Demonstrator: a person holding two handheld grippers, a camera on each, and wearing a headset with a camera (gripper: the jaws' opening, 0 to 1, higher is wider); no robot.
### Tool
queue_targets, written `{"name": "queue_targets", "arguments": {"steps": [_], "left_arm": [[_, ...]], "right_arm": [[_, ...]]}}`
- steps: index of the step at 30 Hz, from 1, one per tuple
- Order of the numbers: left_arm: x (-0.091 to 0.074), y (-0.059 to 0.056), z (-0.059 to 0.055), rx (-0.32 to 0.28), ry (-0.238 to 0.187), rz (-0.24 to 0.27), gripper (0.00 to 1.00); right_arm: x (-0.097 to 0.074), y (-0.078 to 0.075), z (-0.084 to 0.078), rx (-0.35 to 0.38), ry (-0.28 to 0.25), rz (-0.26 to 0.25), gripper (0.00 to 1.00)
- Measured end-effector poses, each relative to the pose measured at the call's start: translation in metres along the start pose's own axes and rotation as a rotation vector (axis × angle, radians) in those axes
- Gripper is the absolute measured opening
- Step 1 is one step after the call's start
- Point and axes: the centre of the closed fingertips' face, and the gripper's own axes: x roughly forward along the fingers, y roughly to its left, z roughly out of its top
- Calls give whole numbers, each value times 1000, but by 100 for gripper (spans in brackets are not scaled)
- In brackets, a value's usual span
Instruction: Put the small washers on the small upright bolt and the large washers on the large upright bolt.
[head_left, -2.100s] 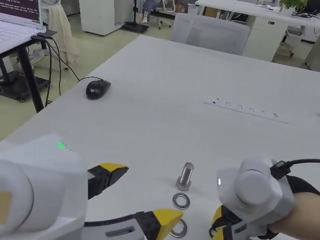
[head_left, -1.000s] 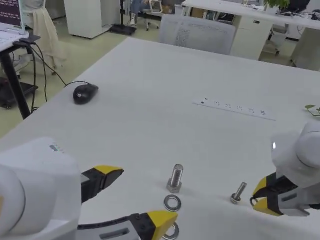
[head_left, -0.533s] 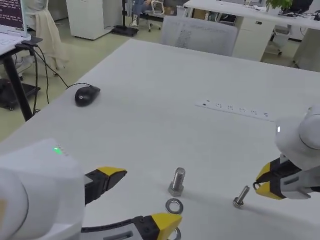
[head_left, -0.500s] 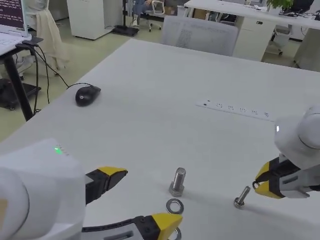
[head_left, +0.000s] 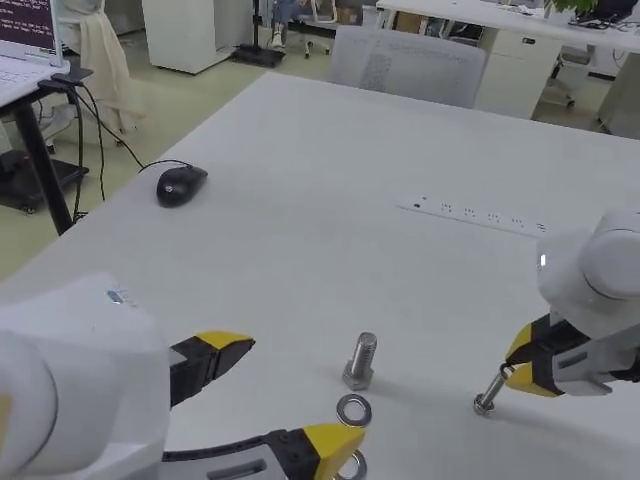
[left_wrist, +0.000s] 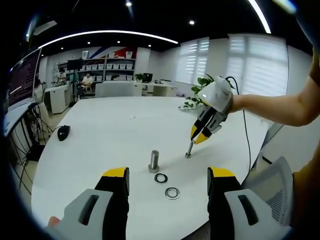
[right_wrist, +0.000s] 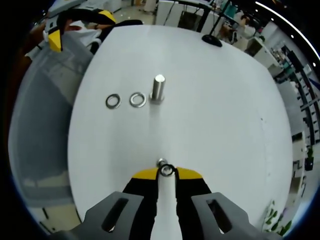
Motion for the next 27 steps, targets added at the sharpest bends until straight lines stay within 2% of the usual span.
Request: {"name": "queue_targets", "arguments": {"steps": [15, 27], "left_arm": [[1, 1, -1, -5, 3, -2, 63], [2, 2, -7, -12, 18, -1, 63]], "right_arm": [[12, 1, -3, -19, 22, 28, 13], [35, 2, -12, -28, 38, 53, 13]]}}
